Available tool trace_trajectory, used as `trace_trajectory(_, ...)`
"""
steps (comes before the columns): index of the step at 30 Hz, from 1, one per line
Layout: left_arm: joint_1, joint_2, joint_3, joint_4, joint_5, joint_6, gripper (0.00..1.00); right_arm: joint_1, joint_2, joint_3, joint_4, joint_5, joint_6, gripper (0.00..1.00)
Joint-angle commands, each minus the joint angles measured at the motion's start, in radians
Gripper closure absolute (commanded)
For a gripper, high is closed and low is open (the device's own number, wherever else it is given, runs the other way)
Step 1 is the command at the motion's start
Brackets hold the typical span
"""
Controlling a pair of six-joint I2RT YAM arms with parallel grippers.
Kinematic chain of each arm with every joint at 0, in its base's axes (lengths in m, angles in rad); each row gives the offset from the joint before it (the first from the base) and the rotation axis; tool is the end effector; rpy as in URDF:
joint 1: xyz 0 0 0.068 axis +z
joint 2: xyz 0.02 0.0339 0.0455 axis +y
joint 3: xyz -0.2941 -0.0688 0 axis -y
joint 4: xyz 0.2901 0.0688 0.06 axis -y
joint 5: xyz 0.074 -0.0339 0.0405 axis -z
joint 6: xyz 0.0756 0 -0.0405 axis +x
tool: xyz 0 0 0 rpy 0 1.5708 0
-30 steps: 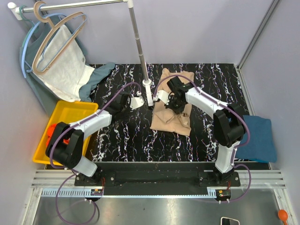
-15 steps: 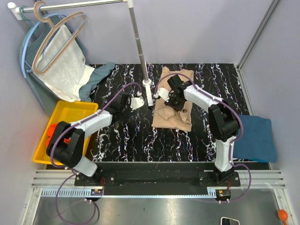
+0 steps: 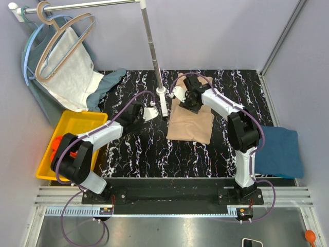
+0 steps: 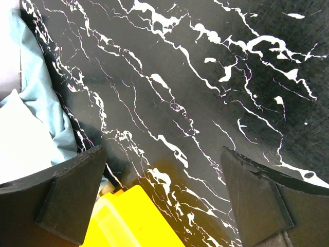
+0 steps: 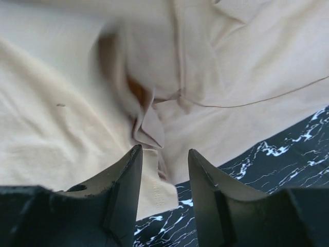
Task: Fold and stack the t-shirts
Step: Fold the tshirt
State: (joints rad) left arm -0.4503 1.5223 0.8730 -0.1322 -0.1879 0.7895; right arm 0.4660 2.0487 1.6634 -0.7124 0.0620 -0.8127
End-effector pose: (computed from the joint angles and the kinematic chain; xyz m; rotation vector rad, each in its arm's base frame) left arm 0.3468 -0.1520 0.1752 1.2991 1.9799 0.3861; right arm 0.4620 0.2271 0.1882 -1.5828 2.1623 -0.1933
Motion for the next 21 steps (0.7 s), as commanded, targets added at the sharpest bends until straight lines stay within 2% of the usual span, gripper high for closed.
trace_trajectory(1,0.004,0.001,-0.014,0.051,0.019,0.008,0.01,-0.02,0.022,0.079,0.039,0.042,-0.002,0.51)
trace_trajectory(8,0.002,-0.002,-0.016,0.066,0.013,0.007,0.01,-0.023,0.045,0.101,0.039,0.059,0.024,0.5)
trace_trajectory(13,0.004,-0.01,0.009,0.046,0.034,-0.006,0.01,-0.024,-0.053,0.001,0.048,0.073,0.064,0.48)
trace_trajectory(18,0.001,-0.013,0.053,-0.01,0.109,-0.016,0.01,-0.024,-0.221,-0.151,0.085,0.101,0.107,0.36)
trace_trajectory(21,-0.001,-0.008,0.106,-0.069,0.212,-0.044,0.01,-0.024,-0.326,-0.263,0.094,0.093,0.135,0.24)
